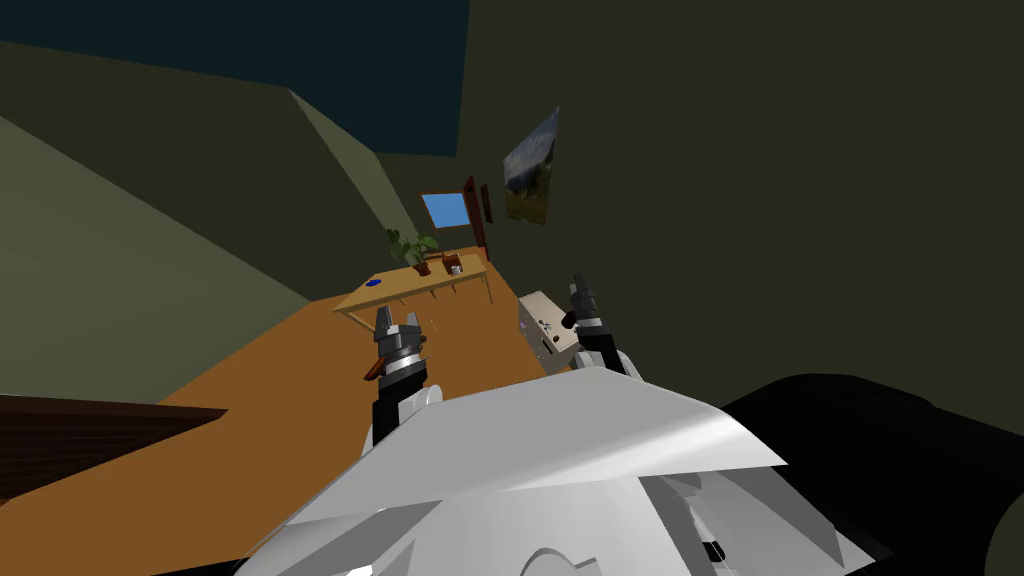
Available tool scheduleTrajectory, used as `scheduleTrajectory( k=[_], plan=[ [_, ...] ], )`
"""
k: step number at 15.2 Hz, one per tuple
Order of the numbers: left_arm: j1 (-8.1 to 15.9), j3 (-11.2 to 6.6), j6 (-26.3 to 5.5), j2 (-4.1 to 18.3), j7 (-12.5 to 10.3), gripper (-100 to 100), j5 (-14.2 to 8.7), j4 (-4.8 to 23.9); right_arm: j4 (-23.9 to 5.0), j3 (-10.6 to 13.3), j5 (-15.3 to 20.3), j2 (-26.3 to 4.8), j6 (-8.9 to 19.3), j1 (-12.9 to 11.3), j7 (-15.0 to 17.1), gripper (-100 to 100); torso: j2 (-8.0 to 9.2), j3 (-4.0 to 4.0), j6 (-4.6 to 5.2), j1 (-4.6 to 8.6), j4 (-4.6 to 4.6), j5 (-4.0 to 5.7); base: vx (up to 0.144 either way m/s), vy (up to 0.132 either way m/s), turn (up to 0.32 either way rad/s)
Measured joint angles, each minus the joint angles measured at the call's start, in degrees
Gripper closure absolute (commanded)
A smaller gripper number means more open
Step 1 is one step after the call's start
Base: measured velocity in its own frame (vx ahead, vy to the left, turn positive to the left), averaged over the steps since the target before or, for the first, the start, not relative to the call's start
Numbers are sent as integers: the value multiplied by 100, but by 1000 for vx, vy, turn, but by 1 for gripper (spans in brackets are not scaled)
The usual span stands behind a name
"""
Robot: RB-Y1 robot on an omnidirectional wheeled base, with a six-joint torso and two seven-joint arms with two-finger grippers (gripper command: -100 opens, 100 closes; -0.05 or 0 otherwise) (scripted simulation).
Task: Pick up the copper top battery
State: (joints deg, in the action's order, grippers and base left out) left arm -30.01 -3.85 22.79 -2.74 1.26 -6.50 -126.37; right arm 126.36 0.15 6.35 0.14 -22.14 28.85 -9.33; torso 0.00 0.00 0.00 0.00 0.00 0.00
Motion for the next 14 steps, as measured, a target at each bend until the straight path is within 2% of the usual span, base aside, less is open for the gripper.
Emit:
scheduleTrajectory(
  k=[6, 8, 14],
  plan=[
    [0, 0, 0, 0, 0, 0, 0, 0, -246, -6, -318, -587, 138, -46, 222, -100, -2, -1, 0, 8, -1, 2, 2, -10, 37],
    [0, 0, 0, 0, 0, 0, 0, 0, -496, -1, -520, -757, 219, -143, 351, -100, -4, -2, -2, 10, -1, 3, 4, -15, 69],
    [0, 0, 0, 0, 0, 0, 0, 0, -966, -33, -1130, -1112, 544, -272, 805, -100, -4, -2, 0, 9, -1, 3, 4, -16, 54]
  ],
)
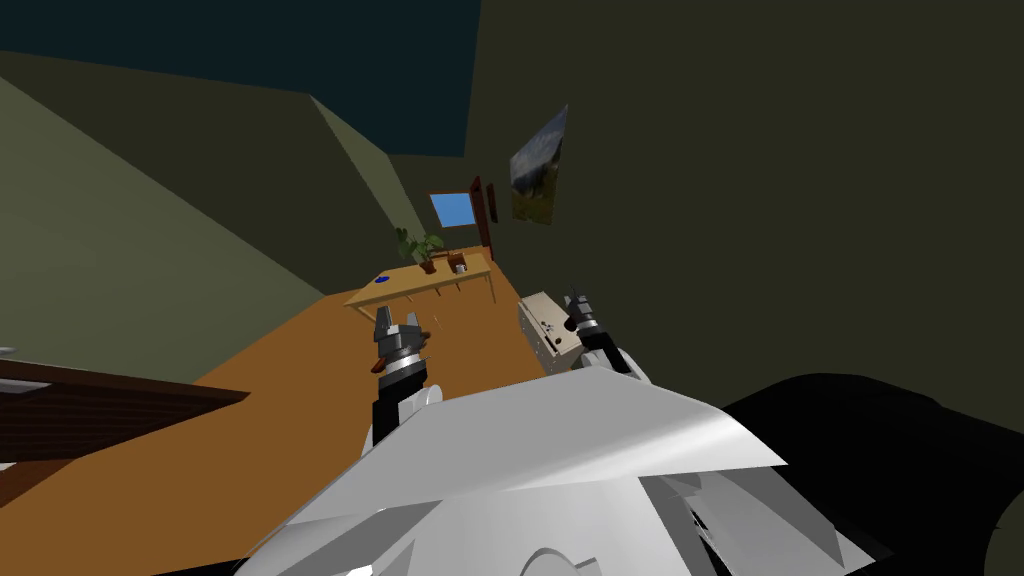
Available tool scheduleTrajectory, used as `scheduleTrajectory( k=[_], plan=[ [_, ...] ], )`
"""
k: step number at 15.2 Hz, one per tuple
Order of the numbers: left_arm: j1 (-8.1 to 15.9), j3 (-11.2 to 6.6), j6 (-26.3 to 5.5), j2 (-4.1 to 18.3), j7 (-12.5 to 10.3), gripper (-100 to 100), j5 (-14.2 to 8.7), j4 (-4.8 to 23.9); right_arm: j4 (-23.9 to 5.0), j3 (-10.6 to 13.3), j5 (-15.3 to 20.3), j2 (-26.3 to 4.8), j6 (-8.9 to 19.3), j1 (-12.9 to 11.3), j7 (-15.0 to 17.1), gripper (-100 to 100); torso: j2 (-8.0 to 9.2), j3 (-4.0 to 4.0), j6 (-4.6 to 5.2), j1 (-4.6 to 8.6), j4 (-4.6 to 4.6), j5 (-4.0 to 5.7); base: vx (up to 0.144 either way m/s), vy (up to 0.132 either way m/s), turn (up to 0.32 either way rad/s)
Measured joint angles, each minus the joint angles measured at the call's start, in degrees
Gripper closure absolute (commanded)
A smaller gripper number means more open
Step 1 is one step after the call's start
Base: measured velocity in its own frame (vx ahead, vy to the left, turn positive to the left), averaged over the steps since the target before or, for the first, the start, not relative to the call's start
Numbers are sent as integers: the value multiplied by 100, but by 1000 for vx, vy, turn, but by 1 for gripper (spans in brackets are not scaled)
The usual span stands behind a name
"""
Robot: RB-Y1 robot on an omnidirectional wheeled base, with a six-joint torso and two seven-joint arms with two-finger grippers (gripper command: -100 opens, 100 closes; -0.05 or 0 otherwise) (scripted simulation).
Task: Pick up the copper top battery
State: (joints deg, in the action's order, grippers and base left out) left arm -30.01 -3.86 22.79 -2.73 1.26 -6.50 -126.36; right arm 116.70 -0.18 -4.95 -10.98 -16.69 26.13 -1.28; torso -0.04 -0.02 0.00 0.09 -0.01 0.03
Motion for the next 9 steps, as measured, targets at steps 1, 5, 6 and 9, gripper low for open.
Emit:
scheduleTrajectory(
  k=[1, 5, 6, 9],
  plan=[
    [0, 0, 0, 0, 0, 0, 0, 0, -73, -1, -112, -42, 43, -5, 75, -100, 0, 0, 0, 0, 0, 0, 4, -14, 46],
    [0, 0, 0, 0, 0, 0, 0, 0, -464, -21, -520, -177, 202, -112, 373, -100, 0, 0, -1, 0, 0, 0, 3, -15, 57],
    [0, 0, 0, 0, 0, 0, 0, 0, -547, -26, -615, -201, 250, -139, 442, -100, 0, 0, 0, 0, 0, 0, 3, -15, 58],
    [0, 0, 0, 0, 0, 0, 0, 0, -853, -38, -945, -277, 401, -216, 690, -100, 0, 0, -1, 0, 0, 0, 2, -17, 61]
  ],
)
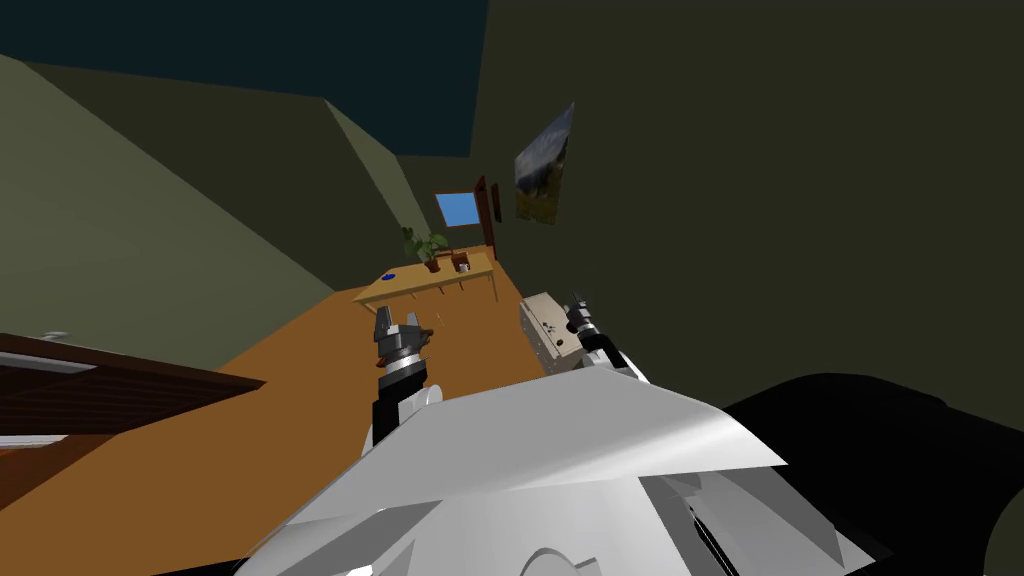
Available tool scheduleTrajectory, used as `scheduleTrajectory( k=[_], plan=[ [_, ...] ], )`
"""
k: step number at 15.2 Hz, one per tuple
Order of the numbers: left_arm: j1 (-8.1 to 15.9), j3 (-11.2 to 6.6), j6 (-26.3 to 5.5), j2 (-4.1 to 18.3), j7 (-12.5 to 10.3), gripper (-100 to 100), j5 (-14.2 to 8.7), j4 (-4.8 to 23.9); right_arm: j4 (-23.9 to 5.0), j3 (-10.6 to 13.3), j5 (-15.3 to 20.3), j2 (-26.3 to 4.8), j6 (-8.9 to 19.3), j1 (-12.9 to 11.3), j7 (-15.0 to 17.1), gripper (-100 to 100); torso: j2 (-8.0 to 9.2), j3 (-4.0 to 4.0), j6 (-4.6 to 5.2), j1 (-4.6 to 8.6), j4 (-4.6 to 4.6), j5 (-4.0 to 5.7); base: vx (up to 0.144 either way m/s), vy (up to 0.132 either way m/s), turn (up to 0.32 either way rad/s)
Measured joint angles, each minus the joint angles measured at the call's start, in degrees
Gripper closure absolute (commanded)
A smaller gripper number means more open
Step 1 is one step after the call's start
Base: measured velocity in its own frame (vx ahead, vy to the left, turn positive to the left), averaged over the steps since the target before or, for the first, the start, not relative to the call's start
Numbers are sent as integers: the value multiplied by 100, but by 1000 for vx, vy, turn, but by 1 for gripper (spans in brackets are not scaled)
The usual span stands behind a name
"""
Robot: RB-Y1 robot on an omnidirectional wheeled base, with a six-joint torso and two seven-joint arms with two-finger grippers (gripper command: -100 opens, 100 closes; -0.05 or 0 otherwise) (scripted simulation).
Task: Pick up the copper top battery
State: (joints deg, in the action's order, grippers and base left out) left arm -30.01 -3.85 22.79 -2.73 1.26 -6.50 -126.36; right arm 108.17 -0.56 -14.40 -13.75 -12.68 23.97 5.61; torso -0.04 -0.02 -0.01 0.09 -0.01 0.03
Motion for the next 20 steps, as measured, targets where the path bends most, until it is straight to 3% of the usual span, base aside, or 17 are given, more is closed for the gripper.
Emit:
scheduleTrajectory(
  k=[14, 17, 20],
  plan=[
    [0, 0, 0, 0, 0, 0, 0, 0, -1500, -75, -1695, -233, 765, -394, 1258, -100, 0, 0, 0, 1, 0, 0, 3, -18, 66],
    [0, 0, 0, 0, 0, 0, 0, 0, -1702, -122, -2061, -209, 993, -417, 1511, -100, 0, 0, 1, 0, 0, 0, 3, -17, 49],
    [0, 0, 0, 0, 0, 0, 0, 0, -2076, -80, -2375, -276, 1021, -533, 1726, -100, 0, 0, 1, -3, 0, -1, 1, -12, 62]
  ],
)
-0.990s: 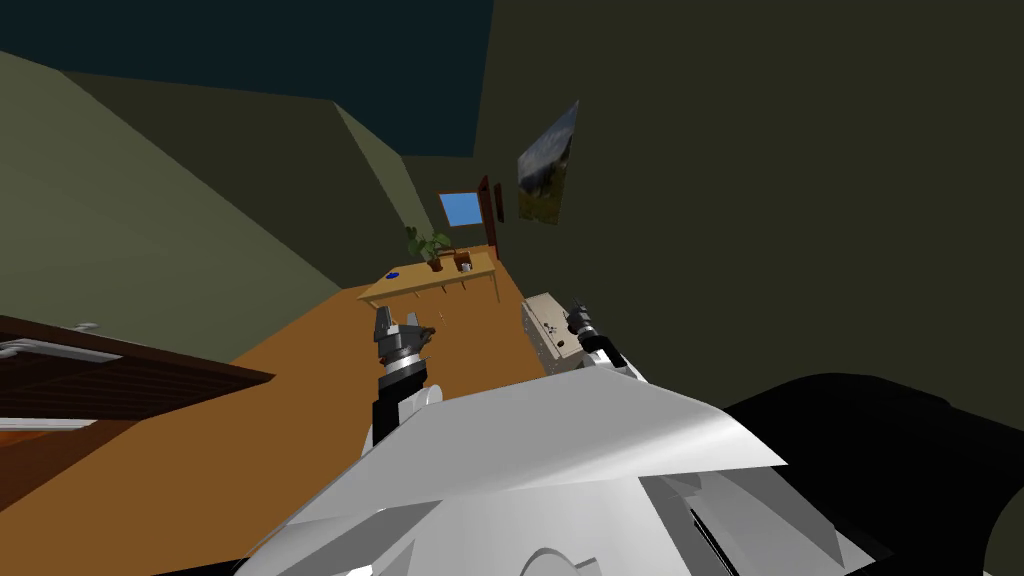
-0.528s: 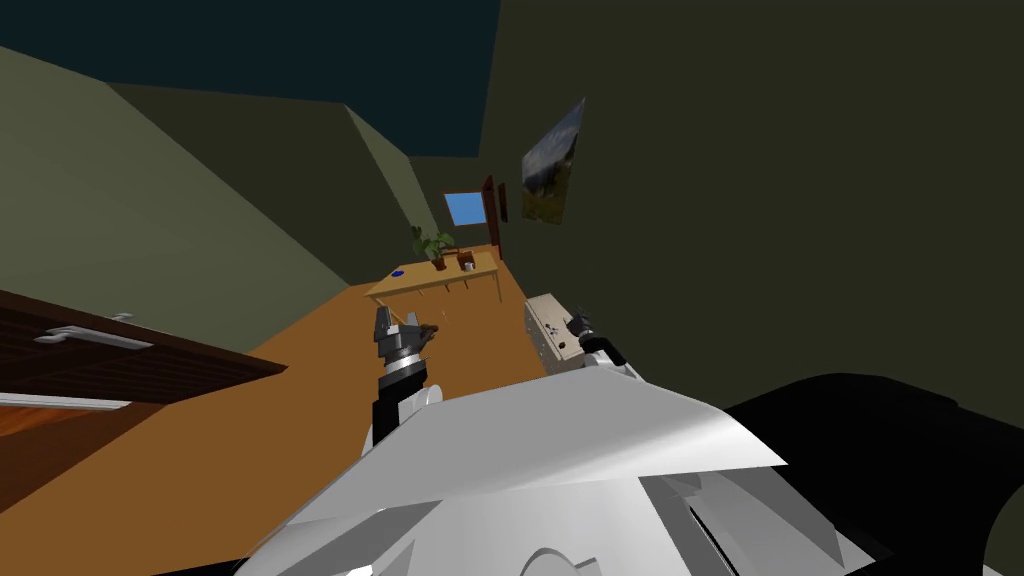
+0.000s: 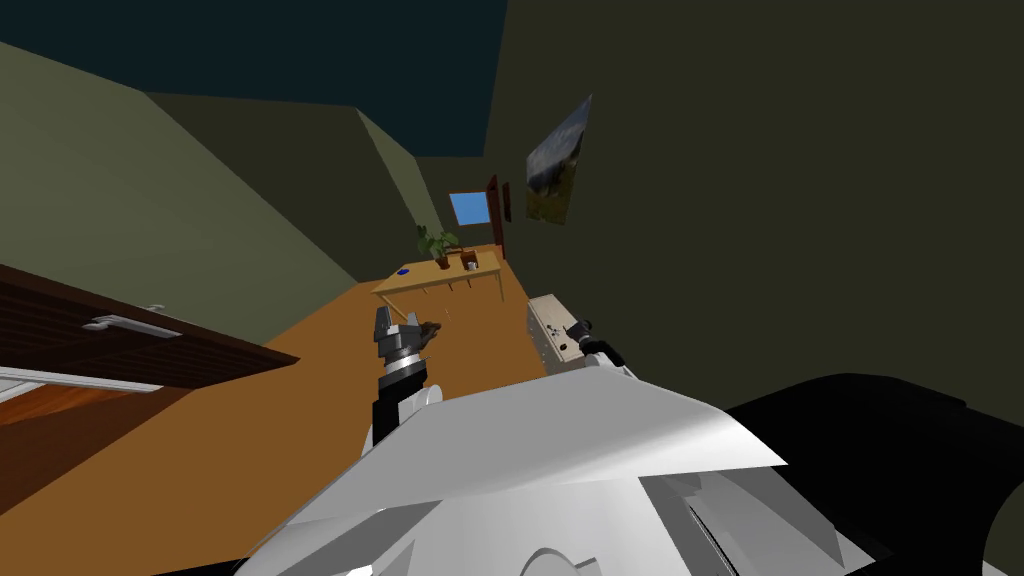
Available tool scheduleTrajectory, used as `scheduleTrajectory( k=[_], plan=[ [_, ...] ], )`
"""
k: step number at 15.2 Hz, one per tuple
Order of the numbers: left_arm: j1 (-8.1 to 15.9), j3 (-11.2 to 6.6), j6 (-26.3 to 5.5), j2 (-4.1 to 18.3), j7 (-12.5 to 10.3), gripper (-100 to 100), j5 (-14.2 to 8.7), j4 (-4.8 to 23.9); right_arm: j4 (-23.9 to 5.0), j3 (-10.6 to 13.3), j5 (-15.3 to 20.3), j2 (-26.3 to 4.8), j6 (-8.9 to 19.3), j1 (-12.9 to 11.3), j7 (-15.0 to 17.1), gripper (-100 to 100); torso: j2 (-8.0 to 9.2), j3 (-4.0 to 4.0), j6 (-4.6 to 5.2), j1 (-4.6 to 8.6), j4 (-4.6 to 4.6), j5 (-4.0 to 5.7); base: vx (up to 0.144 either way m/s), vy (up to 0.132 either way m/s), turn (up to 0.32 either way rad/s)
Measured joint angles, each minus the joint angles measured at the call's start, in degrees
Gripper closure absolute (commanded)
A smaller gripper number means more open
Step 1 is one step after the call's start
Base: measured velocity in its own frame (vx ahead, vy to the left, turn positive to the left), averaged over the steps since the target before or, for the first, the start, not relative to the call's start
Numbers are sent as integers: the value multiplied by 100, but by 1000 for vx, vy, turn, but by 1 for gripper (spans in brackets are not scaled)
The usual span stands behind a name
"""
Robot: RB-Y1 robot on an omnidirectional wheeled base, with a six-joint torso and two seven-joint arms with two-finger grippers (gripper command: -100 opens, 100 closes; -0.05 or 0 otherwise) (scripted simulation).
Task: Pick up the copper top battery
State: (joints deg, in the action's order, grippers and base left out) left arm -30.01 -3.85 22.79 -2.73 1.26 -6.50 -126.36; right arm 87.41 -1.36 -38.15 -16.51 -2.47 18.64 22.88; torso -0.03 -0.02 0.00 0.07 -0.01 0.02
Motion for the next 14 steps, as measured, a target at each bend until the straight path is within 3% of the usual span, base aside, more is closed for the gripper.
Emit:
scheduleTrajectory(
  k=[14],
  plan=[
    [0, 0, 0, 0, 0, 0, 0, 0, -1388, -84, -1607, 57, 766, -349, 1165, -100, 1, 1, 0, 0, 0, 0, 1, -17, 60]
  ],
)
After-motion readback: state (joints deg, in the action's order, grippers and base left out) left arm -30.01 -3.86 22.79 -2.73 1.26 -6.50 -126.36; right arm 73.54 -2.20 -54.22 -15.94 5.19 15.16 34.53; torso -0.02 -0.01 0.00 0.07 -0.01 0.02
